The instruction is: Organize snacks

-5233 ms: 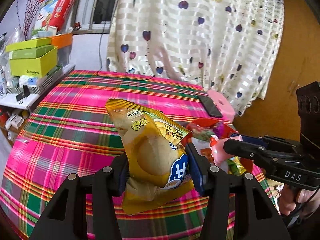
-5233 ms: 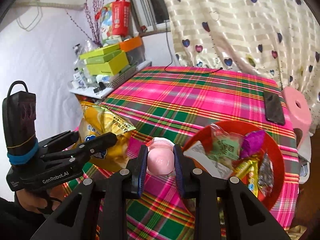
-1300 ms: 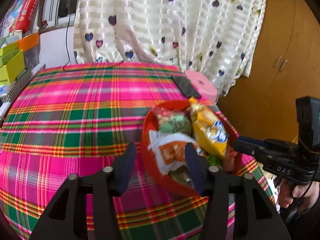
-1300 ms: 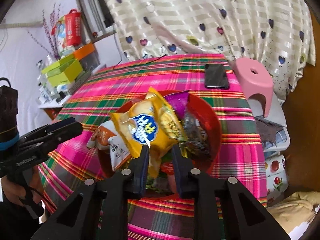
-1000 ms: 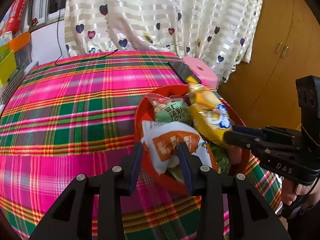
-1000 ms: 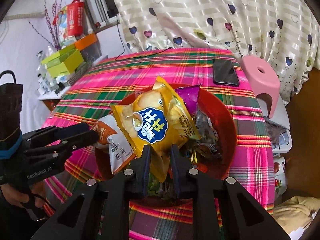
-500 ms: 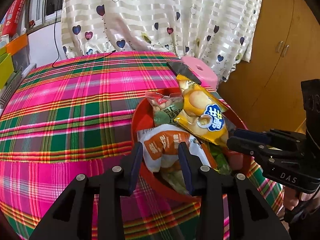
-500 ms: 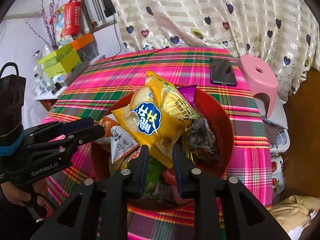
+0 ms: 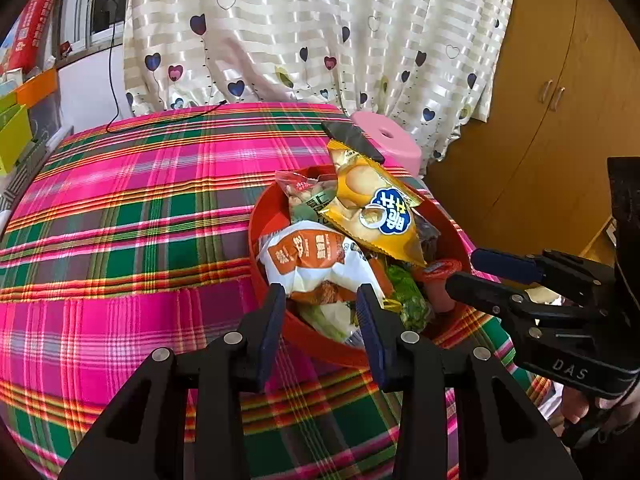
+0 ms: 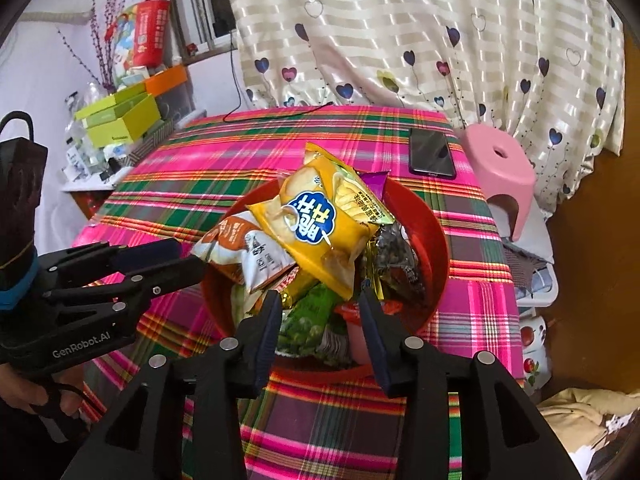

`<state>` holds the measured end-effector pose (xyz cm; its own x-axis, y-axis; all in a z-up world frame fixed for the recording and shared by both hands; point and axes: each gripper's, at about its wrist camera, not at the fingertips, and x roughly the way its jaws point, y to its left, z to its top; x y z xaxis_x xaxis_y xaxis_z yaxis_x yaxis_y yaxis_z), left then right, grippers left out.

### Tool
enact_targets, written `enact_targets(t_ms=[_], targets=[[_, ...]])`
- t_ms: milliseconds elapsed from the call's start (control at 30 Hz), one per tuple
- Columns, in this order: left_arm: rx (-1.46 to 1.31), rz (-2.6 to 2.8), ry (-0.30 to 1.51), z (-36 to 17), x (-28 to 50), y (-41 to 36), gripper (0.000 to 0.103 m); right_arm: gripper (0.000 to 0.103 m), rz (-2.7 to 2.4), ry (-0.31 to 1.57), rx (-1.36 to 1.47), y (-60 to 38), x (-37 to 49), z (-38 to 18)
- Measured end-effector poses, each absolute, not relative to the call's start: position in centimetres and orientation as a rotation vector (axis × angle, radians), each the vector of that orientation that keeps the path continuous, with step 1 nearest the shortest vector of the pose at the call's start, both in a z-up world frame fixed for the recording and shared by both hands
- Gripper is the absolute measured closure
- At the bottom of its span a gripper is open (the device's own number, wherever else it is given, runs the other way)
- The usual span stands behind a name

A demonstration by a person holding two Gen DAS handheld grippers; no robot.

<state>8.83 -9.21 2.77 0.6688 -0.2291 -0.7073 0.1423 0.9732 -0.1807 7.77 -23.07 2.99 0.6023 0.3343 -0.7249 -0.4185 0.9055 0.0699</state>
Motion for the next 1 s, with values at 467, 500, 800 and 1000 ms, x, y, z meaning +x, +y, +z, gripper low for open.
enact_targets(t_ms=[467, 500, 800, 1000], targets=[[-0.080, -0.196, 0.787, 3.5, 6.4, -10.2, 0.065, 0.059, 0.427, 0.794, -0.120, -22.9, 4.6, 3.2], [-0.068, -0.189, 0.782, 3.5, 6.2, -10.3, 0.065, 0.058, 0.428, 0.792, -0.120, -22.9, 4.4, 3.2], [-0.049, -0.195, 0.779, 3.4, 5.1, -10.7, 0.065, 0.055, 0.422, 0.783, -0.120, -23.0, 3.5, 3.3], [-0.056, -0.192, 0.789, 3.0, 5.1, -10.6, 0.065, 0.051, 0.426, 0.791, -0.125, -22.9, 2.9, 2.9]])
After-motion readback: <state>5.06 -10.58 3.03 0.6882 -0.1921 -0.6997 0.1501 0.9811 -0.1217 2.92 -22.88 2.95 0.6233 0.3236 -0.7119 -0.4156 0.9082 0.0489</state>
